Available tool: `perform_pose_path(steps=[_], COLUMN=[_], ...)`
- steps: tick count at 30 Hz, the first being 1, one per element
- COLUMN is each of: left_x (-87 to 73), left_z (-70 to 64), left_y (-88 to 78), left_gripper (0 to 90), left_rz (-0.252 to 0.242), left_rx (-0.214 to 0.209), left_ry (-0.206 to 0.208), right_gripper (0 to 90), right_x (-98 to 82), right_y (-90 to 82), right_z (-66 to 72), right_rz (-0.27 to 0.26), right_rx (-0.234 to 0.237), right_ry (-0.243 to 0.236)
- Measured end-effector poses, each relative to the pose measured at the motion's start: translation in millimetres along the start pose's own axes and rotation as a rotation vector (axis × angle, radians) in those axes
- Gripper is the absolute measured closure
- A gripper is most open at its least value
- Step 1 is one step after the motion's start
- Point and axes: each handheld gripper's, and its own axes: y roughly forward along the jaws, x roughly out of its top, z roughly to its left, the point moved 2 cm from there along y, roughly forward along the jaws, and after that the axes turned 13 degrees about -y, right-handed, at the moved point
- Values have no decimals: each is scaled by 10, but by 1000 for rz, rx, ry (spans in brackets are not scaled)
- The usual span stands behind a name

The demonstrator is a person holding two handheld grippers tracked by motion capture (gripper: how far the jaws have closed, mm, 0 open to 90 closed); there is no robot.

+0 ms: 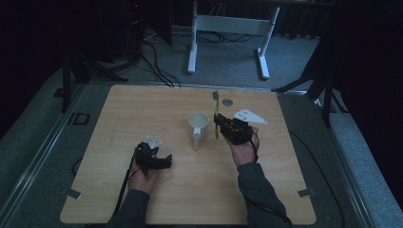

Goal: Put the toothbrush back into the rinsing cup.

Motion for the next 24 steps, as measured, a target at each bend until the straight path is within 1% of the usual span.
perform_pose_path(steps=[10,24], left_x=[0,0], left_z=[-1,0], left_y=[0,0], left_gripper=[91,91], left_rz=[0,0], left_rx=[0,-1], left_ry=[-1,-1], right_gripper=[823,823], right_x=[37,79], right_y=[16,63], right_z=[-1,39], right_rz=[-16,-26], right_rx=[-2,2], right_ry=[0,1])
